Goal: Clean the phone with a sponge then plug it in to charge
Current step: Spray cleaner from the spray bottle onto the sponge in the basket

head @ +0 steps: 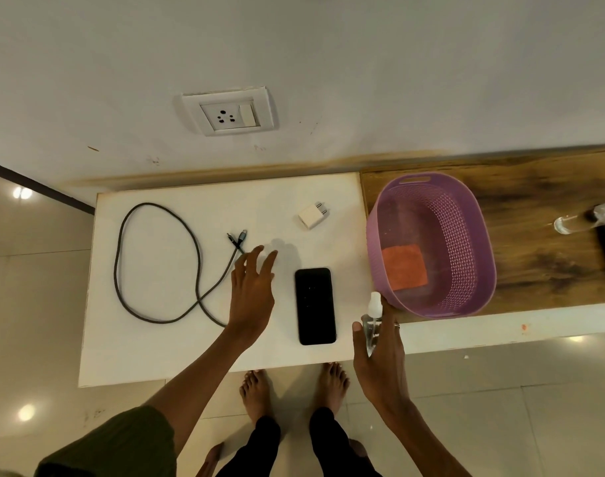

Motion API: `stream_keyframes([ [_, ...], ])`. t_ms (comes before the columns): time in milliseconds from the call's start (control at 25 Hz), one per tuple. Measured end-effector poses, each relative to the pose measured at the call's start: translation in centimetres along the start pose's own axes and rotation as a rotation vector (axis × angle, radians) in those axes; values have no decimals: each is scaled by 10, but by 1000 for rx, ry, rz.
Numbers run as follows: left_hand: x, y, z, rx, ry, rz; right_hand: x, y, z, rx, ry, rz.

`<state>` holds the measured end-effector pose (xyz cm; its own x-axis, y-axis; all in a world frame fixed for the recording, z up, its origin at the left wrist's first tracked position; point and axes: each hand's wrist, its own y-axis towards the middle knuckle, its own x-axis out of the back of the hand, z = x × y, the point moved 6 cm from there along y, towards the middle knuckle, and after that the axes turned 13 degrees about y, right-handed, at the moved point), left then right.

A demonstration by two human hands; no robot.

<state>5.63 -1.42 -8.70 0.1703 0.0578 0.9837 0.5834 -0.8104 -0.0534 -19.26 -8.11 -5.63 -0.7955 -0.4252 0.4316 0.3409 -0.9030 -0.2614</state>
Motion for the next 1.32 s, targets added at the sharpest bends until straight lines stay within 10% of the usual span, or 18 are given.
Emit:
stream_keyframes([
  [360,-6,21,-5,-16,56,77,-14,17,19,12,77,47],
  [600,9,29,6,158,-323,11,-22,29,22,25,98,56],
  [1320,173,33,-71,-236,-618,-315,-41,51,122,152,200,83],
])
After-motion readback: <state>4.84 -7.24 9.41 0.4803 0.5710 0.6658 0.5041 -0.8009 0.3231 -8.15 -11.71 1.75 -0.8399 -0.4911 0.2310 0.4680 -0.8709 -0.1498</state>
